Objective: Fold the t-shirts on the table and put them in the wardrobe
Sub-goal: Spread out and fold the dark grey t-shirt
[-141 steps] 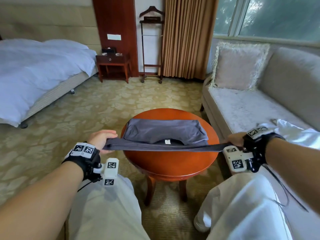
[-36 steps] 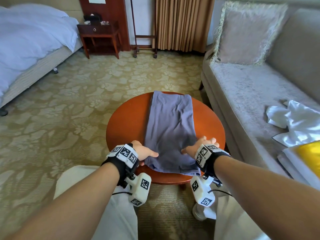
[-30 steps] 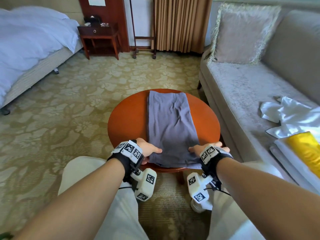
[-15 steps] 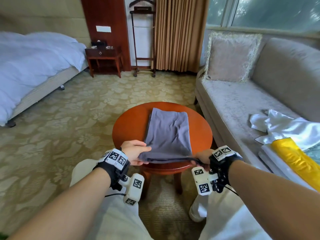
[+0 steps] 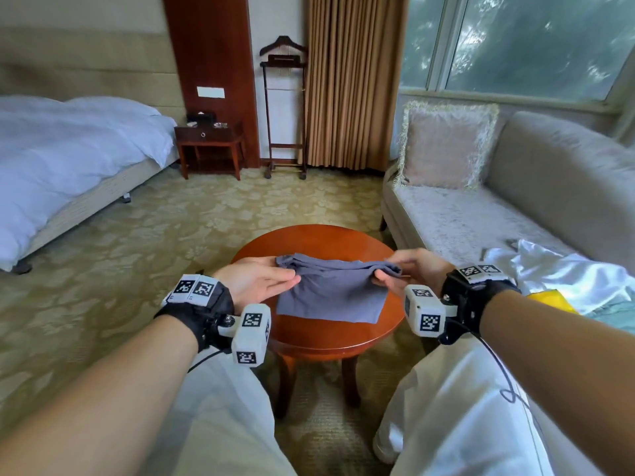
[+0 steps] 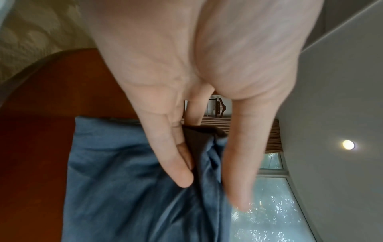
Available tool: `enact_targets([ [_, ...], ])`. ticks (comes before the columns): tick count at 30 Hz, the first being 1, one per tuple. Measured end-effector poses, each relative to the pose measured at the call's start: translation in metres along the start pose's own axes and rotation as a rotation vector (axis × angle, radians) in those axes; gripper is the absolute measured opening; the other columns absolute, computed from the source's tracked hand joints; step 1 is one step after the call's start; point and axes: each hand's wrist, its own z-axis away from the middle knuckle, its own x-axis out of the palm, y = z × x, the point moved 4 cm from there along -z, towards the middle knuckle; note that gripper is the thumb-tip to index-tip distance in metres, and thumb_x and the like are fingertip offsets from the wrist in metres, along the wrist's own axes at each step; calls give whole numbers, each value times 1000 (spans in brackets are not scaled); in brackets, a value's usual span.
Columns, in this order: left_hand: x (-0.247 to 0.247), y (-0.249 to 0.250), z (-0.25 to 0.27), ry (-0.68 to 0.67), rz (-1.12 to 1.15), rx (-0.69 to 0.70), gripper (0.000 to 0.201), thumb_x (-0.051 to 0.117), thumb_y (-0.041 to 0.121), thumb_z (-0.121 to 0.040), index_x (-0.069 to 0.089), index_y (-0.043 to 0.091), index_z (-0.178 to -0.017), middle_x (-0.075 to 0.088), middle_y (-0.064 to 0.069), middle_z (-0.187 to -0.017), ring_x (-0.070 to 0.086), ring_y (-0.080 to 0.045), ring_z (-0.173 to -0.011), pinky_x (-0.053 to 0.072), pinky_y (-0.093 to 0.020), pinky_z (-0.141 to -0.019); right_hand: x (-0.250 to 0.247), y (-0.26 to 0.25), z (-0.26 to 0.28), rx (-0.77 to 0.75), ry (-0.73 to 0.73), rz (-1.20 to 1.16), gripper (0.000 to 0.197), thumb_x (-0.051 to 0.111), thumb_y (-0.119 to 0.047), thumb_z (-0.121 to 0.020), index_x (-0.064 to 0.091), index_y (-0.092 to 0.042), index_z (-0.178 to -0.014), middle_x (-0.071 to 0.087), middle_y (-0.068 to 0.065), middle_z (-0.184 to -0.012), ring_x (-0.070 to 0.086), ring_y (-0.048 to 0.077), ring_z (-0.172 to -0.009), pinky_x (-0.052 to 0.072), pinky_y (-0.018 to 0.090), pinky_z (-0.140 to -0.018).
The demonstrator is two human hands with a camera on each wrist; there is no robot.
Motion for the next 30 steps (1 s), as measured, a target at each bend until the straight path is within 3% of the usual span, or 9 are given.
enact_targets([
  [5, -11, -7, -15, 120, -130, 18, 33, 58, -21, -82, 67, 1, -105, 73, -15, -103, 73, -21, -92, 59, -25, -76, -3, 7, -3, 103, -224, -110, 51, 66, 7, -58, 71, 2, -108, 62, 10, -98, 54, 13, -97, 44, 14, -92],
  [8, -21, -14, -29, 232, -193, 5, 18, 71, -3, -82, 69, 0, -100, 72, -17, -93, 73, -25, -82, 59, -29, -70, -4, 15, -10, 124, -283, -70, 45, 58, 20, -66, 75, -2, -101, 67, 4, -112, 60, 10, -105, 48, 13, -83],
  [11, -28, -19, -42, 319, -369, 6, 14, 77, 16, -83, 68, 6, -87, 65, -8, -71, 65, -20, -63, 52, -25, -60, -4, 23, -22, 113, -256, 49, 30, 67, 2, -79, 71, -8, -107, 62, 6, -125, 55, 18, -123, 43, 23, -102],
  [14, -39, -22, -59, 379, -576, 52, 32, 79, 31, -80, 61, 7, -69, 51, -3, -58, 48, -17, -55, 39, -26, -51, -4, 28, -35, 142, -179, 100, 37, 85, -20, -61, 72, -12, -95, 65, 8, -106, 62, 17, -93, 50, 20, -80],
  [19, -56, -26, -82, 428, -828, 174, 42, 80, 38, -77, 62, 2, -66, 48, 7, -60, 46, -11, -62, 40, -28, -65, -10, 30, -64, 120, 116, 266, 23, 78, -24, -80, 61, -9, -76, 55, 7, -61, 49, 14, -44, 39, 22, -43],
  [22, -63, -30, -96, 419, -814, 194, 28, 81, 34, -78, 63, 21, -60, 54, 15, -60, 49, -8, -64, 39, -24, -65, -11, 27, -85, 38, 234, 347, 35, 81, -27, -77, 71, 4, -91, 64, 25, -83, 64, 28, -67, 54, 32, -63],
  [24, -66, -30, -108, 388, -811, 206, 38, 79, 32, -80, 57, 16, -54, 50, 14, -53, 44, -7, -58, 34, -22, -60, -8, 24, -97, -14, 275, 307, 36, 81, -21, -76, 71, 9, -93, 67, 29, -99, 67, 36, -97, 56, 43, -86],
  [27, -69, -28, -132, 322, -829, 223, 40, 75, 33, -83, 62, -3, -71, 57, -13, -66, 48, -12, -66, 36, -28, -66, -4, 22, -119, -54, 276, 251, 18, 79, -9, -78, 68, 1, -66, 65, 20, -82, 67, 34, -91, 57, 48, -84],
  [30, -73, -22, -158, 309, -886, 209, 48, 73, 40, -83, 61, -6, -76, 59, -21, -70, 49, -17, -66, 37, -32, -66, -7, 18, -146, -81, 304, 338, 18, 79, -17, -76, 71, -5, -65, 68, 18, -77, 65, 27, -77, 56, 52, -83],
])
